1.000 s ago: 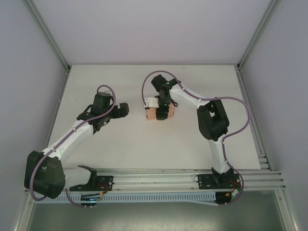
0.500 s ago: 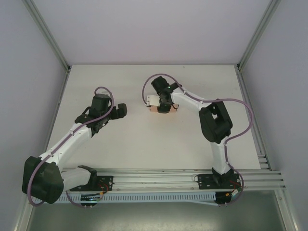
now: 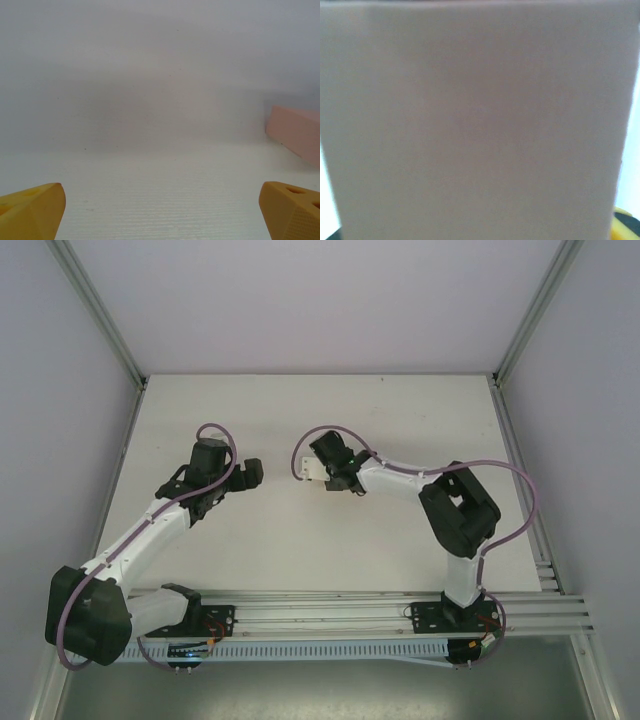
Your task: Assemble paper box
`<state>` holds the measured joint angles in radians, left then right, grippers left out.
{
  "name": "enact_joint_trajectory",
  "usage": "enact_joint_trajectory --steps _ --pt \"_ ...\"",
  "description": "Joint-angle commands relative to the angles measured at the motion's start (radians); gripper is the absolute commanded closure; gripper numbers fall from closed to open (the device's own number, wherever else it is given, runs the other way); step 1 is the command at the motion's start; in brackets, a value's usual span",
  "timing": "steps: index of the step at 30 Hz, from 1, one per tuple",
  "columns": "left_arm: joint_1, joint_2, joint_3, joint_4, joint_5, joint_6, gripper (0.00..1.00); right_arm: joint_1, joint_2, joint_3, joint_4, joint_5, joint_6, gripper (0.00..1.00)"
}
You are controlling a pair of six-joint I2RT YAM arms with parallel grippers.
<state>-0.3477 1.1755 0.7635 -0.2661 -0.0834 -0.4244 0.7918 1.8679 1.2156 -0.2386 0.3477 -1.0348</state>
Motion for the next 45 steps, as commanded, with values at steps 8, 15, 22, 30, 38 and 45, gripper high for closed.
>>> enact_joint_trajectory --steps 8,15,22,30,38,45 --pt "0.005 -0.025 0.009 -0.004 0.005 0.039 0.01 0.070 -0.185 -0.038 -0.235 -0.057 0.135 0.01" --pt "0.015 -0.026 0.003 0.087 -0.075 0.071 0.01 -0.003 -0.413 -0.118 -0.162 -0.107 0.339 0.01" --pt "0.140 0.058 -0.084 0.345 -0.220 0.193 0.02 -0.288 -0.659 -0.397 0.145 -0.138 0.784 0.01" --pt "0.228 0.096 -0.301 0.817 -0.262 0.369 0.02 -0.655 -0.845 -0.892 0.765 -0.252 1.012 0.01" --pt "0.248 0.258 -0.361 1.108 -0.202 0.470 0.01 -0.744 -0.560 -0.921 1.085 -0.348 0.963 0.01" --pt "0.348 0.306 -0.401 1.205 0.042 0.434 0.01 -0.877 -0.324 -0.856 1.170 -0.515 1.063 0.01"
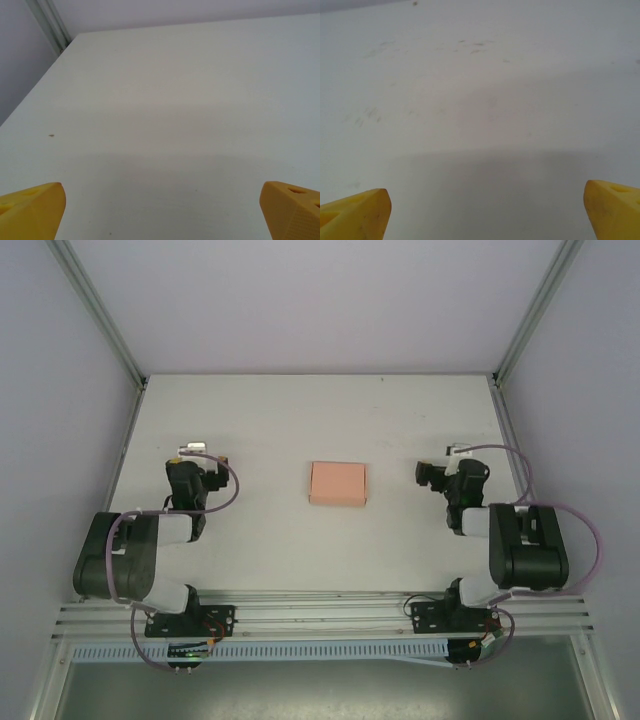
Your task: Assemble paper box
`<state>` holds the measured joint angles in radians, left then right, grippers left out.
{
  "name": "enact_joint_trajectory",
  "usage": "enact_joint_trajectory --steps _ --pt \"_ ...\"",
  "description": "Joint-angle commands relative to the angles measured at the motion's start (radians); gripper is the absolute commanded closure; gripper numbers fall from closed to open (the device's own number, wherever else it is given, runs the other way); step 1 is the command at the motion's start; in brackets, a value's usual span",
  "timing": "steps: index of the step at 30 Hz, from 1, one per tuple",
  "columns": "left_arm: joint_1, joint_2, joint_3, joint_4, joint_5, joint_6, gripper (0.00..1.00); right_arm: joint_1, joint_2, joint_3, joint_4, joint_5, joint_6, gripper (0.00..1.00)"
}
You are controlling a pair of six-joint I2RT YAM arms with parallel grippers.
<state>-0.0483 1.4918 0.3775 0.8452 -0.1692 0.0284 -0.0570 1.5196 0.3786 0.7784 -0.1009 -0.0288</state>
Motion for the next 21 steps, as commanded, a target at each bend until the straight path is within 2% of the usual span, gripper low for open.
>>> enact_joint_trajectory --steps 1,2,3,4,6,8,16,21 --pt "0.051 0.003 -0.031 0.137 0.175 -0.007 0.01 -0.023 0.068 -0.035 0.263 -0.069 0.073 0.01" --pt "0.062 0.048 -0.076 0.280 0.215 0.002 0.01 -0.025 0.028 -0.013 0.137 -0.062 0.057 0.01" --pt "0.062 0.056 -0.086 0.303 0.185 -0.003 0.01 -0.013 0.026 -0.006 0.126 -0.033 0.053 0.01" --pt "0.064 0.021 -0.065 0.192 0.178 -0.021 0.01 -0.003 0.043 -0.015 0.179 -0.010 0.056 0.01" --pt "0.064 0.046 -0.077 0.272 0.175 -0.014 0.01 0.002 0.032 -0.005 0.135 0.030 0.058 0.01" --pt "0.063 0.027 -0.071 0.226 0.177 -0.015 0.01 0.005 0.035 -0.006 0.141 0.037 0.059 0.01" --pt "0.064 0.029 -0.073 0.233 0.176 -0.014 0.01 0.007 0.036 -0.006 0.140 0.042 0.058 0.01" --pt "0.063 0.029 -0.073 0.234 0.176 -0.015 0.01 0.015 0.036 0.003 0.122 0.103 0.069 0.01"
